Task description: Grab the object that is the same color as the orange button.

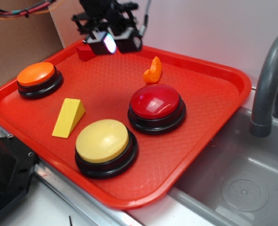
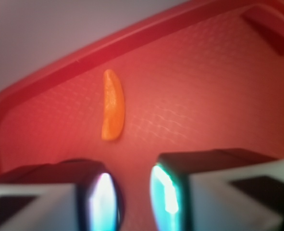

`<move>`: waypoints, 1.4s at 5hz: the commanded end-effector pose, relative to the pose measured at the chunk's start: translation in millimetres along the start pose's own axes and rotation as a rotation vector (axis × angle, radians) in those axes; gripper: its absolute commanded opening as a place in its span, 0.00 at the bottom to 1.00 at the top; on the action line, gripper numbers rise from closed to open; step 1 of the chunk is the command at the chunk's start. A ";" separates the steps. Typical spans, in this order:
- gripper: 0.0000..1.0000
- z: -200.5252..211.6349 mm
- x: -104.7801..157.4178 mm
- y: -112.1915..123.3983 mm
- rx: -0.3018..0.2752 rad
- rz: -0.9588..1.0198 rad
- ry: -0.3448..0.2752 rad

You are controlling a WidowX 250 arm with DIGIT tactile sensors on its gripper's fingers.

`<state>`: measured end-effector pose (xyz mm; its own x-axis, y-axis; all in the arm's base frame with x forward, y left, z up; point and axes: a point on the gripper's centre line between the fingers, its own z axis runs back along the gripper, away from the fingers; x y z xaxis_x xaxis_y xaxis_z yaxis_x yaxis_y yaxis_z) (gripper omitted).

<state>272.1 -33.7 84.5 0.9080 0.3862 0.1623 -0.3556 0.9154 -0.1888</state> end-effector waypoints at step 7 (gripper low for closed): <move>0.00 -36.8 19.7 -4.6 0.051 0.045 -0.016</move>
<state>289.4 -40.2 33.3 0.8943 0.4341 0.1088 -0.4224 0.8990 -0.1155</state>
